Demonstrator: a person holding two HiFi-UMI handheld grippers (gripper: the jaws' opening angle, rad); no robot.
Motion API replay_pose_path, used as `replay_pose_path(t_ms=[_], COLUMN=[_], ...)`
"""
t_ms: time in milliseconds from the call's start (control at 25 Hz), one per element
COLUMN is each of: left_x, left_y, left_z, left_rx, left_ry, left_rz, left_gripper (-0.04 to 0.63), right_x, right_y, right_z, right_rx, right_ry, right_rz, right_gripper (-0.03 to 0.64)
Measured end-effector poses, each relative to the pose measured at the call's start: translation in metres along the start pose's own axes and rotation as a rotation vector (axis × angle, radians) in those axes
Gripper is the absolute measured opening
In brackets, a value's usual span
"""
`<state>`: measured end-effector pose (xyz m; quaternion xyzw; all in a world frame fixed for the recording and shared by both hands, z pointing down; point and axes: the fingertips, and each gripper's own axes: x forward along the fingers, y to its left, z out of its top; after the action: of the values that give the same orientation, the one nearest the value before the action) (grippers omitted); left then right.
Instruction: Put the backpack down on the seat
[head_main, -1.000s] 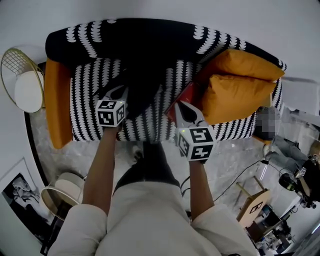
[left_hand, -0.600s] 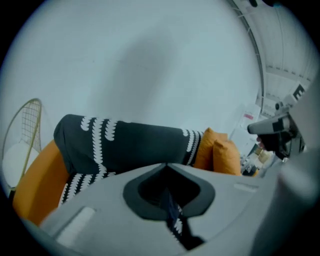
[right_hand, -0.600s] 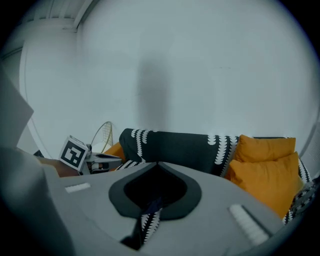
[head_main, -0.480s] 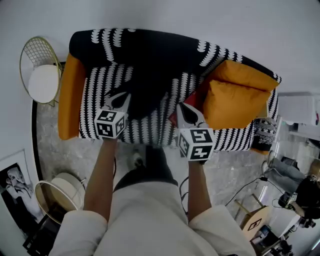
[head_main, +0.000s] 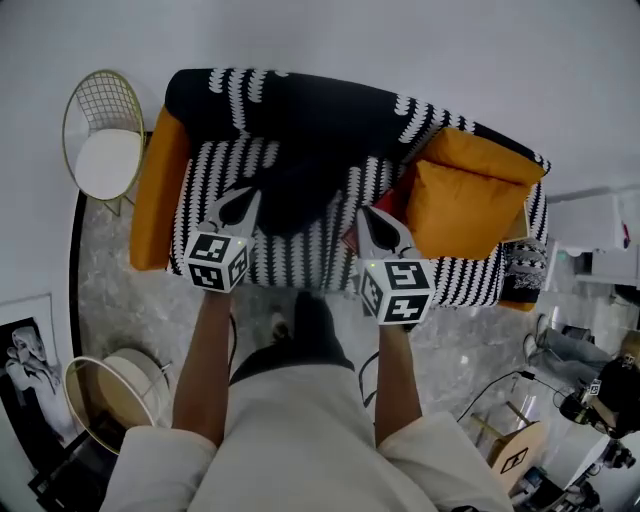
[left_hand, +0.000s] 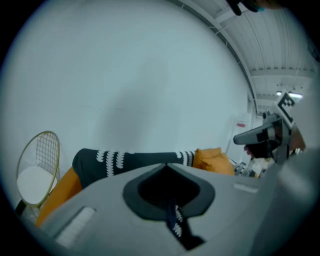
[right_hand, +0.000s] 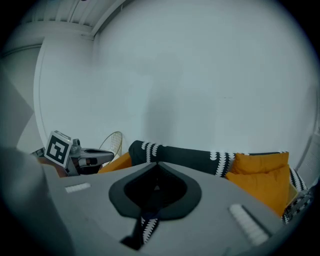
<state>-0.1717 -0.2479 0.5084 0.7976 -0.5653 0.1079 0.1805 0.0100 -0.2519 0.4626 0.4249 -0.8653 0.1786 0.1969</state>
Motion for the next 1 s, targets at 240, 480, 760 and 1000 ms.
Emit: replay_pose_path(t_ms=[240,480,760,1000], left_x=[-0.062,-0.122,-0.180,-0.238], left_y=[-0.031,-0.062,-0.095,-0.122], left_z=[0.029,0.050,0.093,0.132], left_rx=[0.032,0.088,0.165,0.226], left_ry=[-0.095,-0.155,-0.250,-0.347], left_rz=[-0.033,-0.042,-0.038,-0.002], left_gripper=[0.003,0.003,0.003,0.003], right_x=[-0.055,-0.107,-0.156,-0.203], right_y=[0.036,0.062,0.091,0.119], right_z=[0.018,0.031,0.054,0.077], right_rx=[-0.065,-0.091,-0.151,-0.196], right_ry=[-0.070,-0.132,-0.199,-0.275], right_rz=[0.012,0.015,0.046,0.086], right_gripper=[0.006,0.006,0.006,0.006])
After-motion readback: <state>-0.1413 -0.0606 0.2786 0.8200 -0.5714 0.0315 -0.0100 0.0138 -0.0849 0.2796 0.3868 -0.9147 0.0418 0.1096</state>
